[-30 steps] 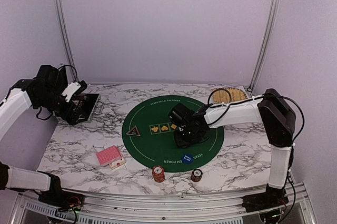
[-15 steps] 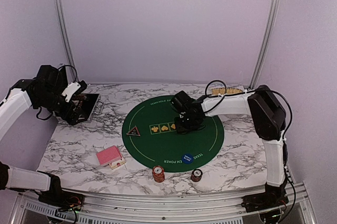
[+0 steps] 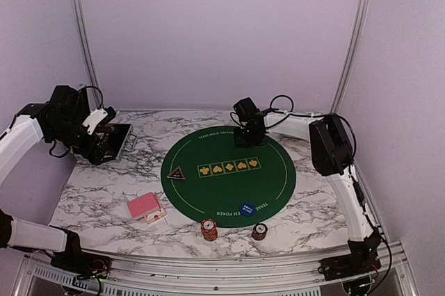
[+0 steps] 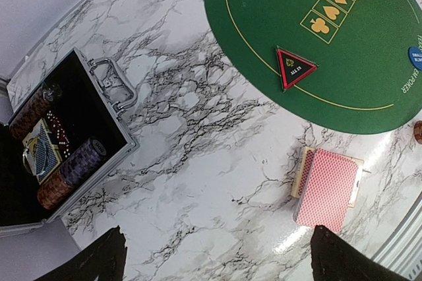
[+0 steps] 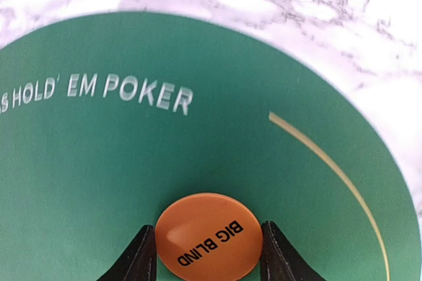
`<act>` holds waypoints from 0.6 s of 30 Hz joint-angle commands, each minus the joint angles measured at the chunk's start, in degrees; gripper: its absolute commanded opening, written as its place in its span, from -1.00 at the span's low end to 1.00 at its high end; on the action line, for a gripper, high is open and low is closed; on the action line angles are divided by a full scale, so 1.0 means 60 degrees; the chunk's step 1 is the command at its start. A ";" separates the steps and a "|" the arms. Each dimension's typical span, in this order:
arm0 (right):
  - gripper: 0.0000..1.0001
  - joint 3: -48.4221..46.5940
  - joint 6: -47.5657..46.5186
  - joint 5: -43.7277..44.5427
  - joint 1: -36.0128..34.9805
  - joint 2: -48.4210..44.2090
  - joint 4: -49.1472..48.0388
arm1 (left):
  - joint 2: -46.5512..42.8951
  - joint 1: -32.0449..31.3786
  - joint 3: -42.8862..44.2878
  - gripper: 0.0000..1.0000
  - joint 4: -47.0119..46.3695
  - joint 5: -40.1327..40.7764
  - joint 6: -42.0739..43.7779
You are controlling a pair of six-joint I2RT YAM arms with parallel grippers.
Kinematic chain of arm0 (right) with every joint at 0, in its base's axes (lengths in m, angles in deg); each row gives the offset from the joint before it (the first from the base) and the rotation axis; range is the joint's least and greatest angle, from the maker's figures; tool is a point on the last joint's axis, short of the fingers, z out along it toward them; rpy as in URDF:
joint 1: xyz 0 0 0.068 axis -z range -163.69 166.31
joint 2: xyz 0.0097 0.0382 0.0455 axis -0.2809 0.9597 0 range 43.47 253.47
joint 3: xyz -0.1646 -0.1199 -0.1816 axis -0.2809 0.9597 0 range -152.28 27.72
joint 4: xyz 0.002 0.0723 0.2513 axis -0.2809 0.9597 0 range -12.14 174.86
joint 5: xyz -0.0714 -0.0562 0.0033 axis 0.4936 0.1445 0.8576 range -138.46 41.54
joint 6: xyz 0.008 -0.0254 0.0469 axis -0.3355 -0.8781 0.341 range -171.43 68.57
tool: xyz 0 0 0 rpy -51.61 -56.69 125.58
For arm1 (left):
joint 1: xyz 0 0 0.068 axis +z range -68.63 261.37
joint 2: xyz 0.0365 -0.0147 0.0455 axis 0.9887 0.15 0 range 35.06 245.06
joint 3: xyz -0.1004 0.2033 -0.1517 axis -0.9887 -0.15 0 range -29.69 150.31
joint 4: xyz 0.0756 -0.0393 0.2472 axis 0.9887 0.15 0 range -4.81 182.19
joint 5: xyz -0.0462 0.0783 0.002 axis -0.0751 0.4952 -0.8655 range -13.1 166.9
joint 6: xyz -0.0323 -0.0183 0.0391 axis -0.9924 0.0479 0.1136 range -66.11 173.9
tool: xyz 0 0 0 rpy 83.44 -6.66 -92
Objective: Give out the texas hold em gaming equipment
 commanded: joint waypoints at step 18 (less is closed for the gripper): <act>0.60 -0.0419 -0.0839 -0.1061 0.0228 -0.1309 0.0474 | -0.0188 -0.0032 0.0289 0.98 0.0536 -0.0079 0.0063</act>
